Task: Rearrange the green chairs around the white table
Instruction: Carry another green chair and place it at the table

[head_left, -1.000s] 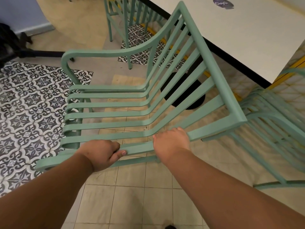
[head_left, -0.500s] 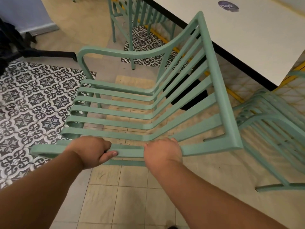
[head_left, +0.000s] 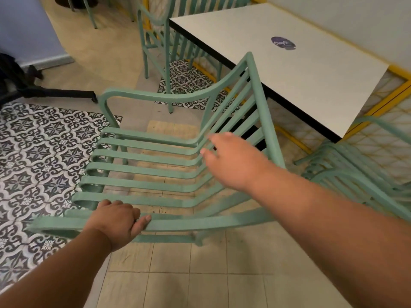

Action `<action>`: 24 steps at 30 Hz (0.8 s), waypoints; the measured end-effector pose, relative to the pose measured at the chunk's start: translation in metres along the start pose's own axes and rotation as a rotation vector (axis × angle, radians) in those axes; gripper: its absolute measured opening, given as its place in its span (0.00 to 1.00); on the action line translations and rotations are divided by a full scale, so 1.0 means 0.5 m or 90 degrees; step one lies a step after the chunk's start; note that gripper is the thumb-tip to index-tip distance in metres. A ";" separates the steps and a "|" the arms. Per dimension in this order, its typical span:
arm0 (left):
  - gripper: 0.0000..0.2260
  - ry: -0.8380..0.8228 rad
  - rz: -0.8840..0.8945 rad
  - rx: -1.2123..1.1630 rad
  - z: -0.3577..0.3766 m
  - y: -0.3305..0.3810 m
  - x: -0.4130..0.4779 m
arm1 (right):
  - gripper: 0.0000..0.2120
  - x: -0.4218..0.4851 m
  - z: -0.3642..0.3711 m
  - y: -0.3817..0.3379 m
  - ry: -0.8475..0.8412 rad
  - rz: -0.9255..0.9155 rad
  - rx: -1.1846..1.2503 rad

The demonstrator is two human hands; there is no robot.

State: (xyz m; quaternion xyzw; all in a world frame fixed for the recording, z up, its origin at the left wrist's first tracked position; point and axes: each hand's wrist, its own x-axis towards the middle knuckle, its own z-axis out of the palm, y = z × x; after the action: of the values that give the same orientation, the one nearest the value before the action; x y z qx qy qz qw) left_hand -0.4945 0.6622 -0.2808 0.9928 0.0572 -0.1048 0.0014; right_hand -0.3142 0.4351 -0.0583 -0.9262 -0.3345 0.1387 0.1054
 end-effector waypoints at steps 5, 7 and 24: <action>0.35 0.007 -0.004 -0.006 -0.004 -0.002 0.006 | 0.20 0.112 -0.137 0.076 0.104 0.058 -0.108; 0.35 0.008 -0.003 0.000 -0.001 -0.006 0.009 | 0.17 0.137 -0.141 0.115 0.108 0.120 -0.149; 0.33 -0.038 -0.018 -0.449 -0.106 0.269 0.046 | 0.30 0.155 -0.078 0.192 0.171 0.206 0.001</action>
State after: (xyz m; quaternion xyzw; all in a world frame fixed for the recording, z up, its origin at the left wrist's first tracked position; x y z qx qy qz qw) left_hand -0.4457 0.5319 -0.2348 0.9269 0.1033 -0.1077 0.3443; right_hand -0.1875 0.4090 -0.0640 -0.9778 -0.1645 0.0291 0.1265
